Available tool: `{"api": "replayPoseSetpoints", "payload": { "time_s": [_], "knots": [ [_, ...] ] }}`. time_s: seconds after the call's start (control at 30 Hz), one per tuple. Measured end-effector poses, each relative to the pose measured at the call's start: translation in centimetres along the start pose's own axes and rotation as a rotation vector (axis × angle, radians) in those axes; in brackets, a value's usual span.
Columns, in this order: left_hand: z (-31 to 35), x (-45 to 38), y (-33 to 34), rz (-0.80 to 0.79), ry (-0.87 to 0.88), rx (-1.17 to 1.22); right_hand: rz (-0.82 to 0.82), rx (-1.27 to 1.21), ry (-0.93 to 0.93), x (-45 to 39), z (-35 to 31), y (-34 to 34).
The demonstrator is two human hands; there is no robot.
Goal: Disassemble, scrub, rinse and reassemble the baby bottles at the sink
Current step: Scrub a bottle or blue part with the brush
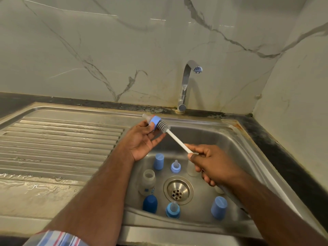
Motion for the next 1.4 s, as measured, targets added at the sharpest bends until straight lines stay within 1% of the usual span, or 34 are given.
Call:
{"api": "replayPoseSetpoints", "payload": {
  "time_s": [0.07, 0.17, 0.27, 0.33, 0.4, 0.5, 0.57, 0.63, 0.73, 0.93, 1.03, 1.1, 1.17, 1.23, 1.27, 1.33, 1.4],
  "knots": [
    [0.0, -0.1, 0.0, 0.015, -0.004, 0.024, 0.046, 0.16, -0.059, -0.4, 0.3, 0.2],
    [-0.3, -0.1, 0.1, 0.068, -0.002, 0.007, 0.056, 0.361, -0.117, -0.6, 0.2, 0.4],
    [-0.6, -0.4, -0.1, 0.12, 0.002, -0.068, 0.079, 0.502, -0.154, -0.3, -0.2, 0.3],
    [-0.7, -0.4, -0.2, 0.119, -0.012, -0.102, 0.113, 0.602, -0.177, -0.2, -0.5, 0.2],
    [-0.6, -0.3, -0.1, 0.111, -0.025, -0.118, 0.111, 0.642, -0.162, -0.4, -0.6, 0.1],
    [-0.4, -0.1, -0.1, 0.102, -0.019, -0.113, 0.034, 0.585, -0.134, -0.5, -0.5, 0.2],
    [-0.3, 0.1, -0.1, 0.095, -0.013, -0.113, -0.007, 0.474, -0.136, -0.4, -0.6, 0.1],
    [-0.2, 0.2, -0.1, 0.079, -0.012, -0.109, 0.025, 0.367, -0.13, -0.2, -0.7, -0.4],
    [-0.1, 0.3, 0.0, 0.057, -0.019, -0.117, 0.073, 0.355, -0.101, -0.2, -0.5, -0.2],
    [-0.2, 0.4, 0.0, 0.046, -0.029, -0.094, -0.067, 0.178, -0.01, 0.5, -0.6, 0.5],
    [0.0, 0.5, 0.1, 0.021, -0.026, -0.042, -0.059, 0.064, -0.013, 0.8, -0.7, -0.3],
    [0.0, 0.5, 0.1, 0.01, -0.027, -0.018, -0.005, 0.071, -0.034, 0.6, -0.5, -0.4],
    [0.0, 0.4, 0.1, 0.009, -0.027, 0.001, 0.045, 0.169, -0.06, 0.2, -0.4, -0.3],
    [0.0, 0.3, 0.0, 0.012, -0.02, -0.008, 0.022, 0.265, -0.057, 0.1, -0.6, 0.1],
    [0.0, 0.3, 0.0, 0.016, -0.017, -0.032, -0.013, 0.266, -0.043, 0.2, -0.5, 0.3],
    [0.1, 0.3, 0.1, 0.014, -0.01, -0.056, -0.079, 0.163, -0.011, 0.7, -0.6, 0.4],
    [0.3, 0.4, 0.1, -0.004, -0.006, -0.026, -0.093, 0.052, -0.008, 1.0, -0.7, 0.1]
  ]
}}
Point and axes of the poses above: each hand's wrist, its own x-axis away from the middle knuckle, its own y-axis out of the palm, z = x × y, the point moved 3 cm from there along -x, towards the middle knuckle, and after that the axes turned 4 degrees about -x, right-handed, at the moved point
